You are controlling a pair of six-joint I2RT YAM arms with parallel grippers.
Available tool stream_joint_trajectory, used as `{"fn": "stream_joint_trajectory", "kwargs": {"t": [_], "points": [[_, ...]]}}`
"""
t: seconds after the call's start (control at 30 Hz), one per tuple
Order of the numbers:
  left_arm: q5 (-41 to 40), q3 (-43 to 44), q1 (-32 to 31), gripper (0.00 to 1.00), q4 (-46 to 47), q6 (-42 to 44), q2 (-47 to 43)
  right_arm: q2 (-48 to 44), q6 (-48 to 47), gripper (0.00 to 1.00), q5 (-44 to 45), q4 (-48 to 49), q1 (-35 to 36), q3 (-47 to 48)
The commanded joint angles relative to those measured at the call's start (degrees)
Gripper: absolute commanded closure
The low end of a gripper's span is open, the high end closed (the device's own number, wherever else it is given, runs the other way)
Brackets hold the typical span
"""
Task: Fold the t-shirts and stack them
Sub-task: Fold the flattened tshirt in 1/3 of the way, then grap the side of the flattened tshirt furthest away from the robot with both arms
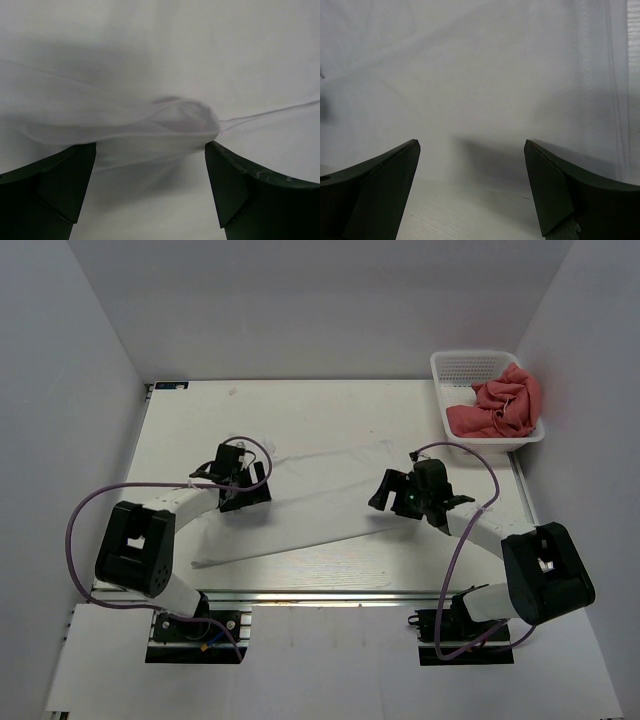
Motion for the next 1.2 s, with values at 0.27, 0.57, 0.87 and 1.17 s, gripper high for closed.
{"fn": "stream_joint_trajectory", "kwargs": {"t": [0.27,0.57,0.87,1.17], "points": [[-3.43,16.19,0.32,0.0,2.22,2.11,14.65,0.38,-0.52,0.1,-0.06,2.42,-0.07,-0.35],[-5.63,31.77,0.85,0.0,-4.74,3.69,21.01,0.64,-4.12,0.1,5.38,-2.94,0.02,8.42],[-17.67,47.31,1.38,0.0,-13.25,4.93,24.51,3.98,-6.59,0.1,21.65,-10.33,-0.25,22.94],[-21.01,67.53,4.09,0.0,-18.54,7.39,38.58,15.04,-9.75,0.1,24.47,-13.93,-1.65,35.16]]}}
